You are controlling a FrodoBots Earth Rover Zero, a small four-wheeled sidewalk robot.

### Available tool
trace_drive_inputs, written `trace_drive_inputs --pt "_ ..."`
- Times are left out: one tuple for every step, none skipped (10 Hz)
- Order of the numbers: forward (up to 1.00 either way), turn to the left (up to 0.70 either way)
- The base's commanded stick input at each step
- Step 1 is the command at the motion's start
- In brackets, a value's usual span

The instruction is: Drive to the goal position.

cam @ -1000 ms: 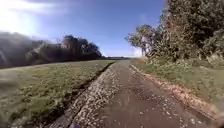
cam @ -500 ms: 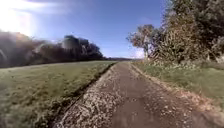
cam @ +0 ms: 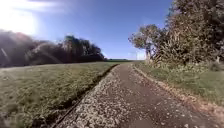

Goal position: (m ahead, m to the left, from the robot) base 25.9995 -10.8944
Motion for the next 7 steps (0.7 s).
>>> trace_drive_inputs --pt "0.85 0.0" --pt "0.85 0.0" --pt "0.85 0.0" --pt "0.85 0.0" --pt "0.85 0.0" --pt "0.85 -0.04" --pt "0.85 -0.19"
